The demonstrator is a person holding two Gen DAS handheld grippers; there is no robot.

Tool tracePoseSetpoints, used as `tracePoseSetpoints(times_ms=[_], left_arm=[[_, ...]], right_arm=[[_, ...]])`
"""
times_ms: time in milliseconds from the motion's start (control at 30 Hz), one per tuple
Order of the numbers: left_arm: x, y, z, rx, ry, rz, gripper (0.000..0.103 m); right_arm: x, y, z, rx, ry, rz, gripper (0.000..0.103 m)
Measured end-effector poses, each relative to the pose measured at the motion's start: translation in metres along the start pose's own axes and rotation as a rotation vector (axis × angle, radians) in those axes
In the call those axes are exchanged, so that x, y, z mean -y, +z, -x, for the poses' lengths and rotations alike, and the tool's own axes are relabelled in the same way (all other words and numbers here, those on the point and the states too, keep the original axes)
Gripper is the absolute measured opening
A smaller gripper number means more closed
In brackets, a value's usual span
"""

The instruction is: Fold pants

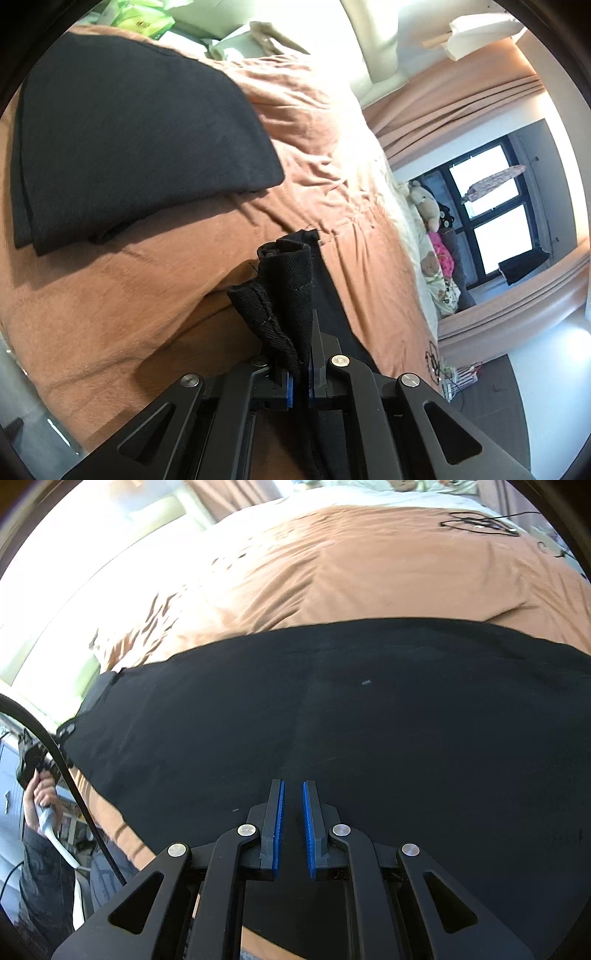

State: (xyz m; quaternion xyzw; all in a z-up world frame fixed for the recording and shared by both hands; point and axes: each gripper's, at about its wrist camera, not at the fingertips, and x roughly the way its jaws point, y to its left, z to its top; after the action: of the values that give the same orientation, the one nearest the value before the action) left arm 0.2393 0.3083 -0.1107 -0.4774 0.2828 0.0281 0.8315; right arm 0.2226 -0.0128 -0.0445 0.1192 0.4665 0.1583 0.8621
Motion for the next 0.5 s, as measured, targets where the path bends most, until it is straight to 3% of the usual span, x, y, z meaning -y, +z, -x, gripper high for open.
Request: tracePoseSetpoints(times_ms=[500], left_arm=[[0.004,0.005,-0.007,-0.006,0.018,-0.008,0.005]], right_arm=[[-0.012,-0.016,-0.037,-0.127,0.051,0.014,0.007]])
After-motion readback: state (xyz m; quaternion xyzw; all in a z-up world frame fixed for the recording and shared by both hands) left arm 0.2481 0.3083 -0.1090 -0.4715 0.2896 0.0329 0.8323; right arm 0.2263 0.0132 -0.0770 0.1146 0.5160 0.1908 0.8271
